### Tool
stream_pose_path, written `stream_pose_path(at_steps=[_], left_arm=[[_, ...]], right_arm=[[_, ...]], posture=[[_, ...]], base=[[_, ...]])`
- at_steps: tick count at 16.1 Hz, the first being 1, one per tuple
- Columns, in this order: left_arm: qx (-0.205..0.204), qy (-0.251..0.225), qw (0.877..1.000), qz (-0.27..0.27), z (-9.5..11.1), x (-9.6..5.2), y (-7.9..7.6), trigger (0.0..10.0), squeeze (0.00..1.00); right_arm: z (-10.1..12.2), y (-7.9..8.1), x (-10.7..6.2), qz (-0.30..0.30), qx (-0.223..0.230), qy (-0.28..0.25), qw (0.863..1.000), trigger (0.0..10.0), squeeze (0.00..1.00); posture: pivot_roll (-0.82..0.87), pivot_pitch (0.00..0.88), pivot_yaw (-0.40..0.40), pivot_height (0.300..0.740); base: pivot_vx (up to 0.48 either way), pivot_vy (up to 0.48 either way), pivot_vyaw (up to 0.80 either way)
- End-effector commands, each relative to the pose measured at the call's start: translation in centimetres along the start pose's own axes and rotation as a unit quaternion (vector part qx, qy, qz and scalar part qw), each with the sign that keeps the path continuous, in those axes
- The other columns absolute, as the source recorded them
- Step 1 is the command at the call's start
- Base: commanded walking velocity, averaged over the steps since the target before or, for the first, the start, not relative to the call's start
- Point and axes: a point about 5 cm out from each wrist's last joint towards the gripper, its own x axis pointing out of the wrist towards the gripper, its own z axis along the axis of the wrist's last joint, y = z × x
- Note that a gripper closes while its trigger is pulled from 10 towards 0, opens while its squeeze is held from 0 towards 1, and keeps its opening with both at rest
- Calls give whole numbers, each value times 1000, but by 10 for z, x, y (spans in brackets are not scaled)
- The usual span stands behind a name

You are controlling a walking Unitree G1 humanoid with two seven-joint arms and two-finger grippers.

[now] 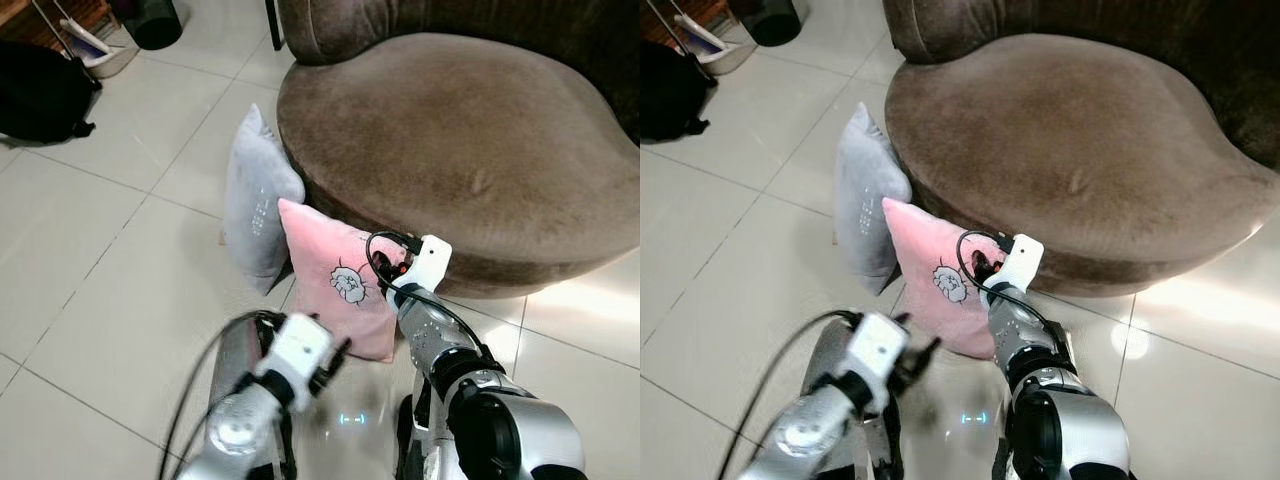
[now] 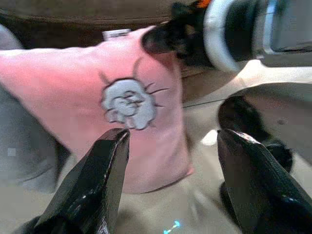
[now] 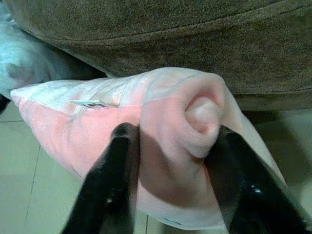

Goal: Move the pillow to the sofa from floor

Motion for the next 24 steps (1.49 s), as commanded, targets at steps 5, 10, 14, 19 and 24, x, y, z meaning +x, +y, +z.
stream_pose_path(at_steps=[5, 10, 14, 19, 24], left_arm=[[15, 17, 1000, 0, -12, -8, 4, 10000, 0], [17, 14, 1000, 4, -15, -10, 9, 10000, 0], [10, 4, 1000, 12, -18, -2, 9, 10000, 0], [-7, -27, 999, -41, -19, 12, -10, 10000, 0], [8, -145, 988, -58, 62, -23, 64, 10000, 0]], right_arm=[[-12, 0, -2, 12, 18, 22, 1000, 0, 0], [-13, 2, -3, 26, 26, 22, 999, 0, 0], [-13, 7, -3, 59, 31, 18, 998, 0, 0], [41, 50, -30, 238, 82, -95, 963, 0, 0], [136, 84, -95, 281, 108, -232, 925, 0, 0]], posture=[[251, 237, 62, 515], [249, 215, 56, 515], [210, 162, 35, 515], [70, 75, 16, 515], [-5, 46, 38, 515]], base=[[0, 0, 0], [0, 0, 0], [0, 0, 0], [0, 0, 0], [0, 0, 0]])
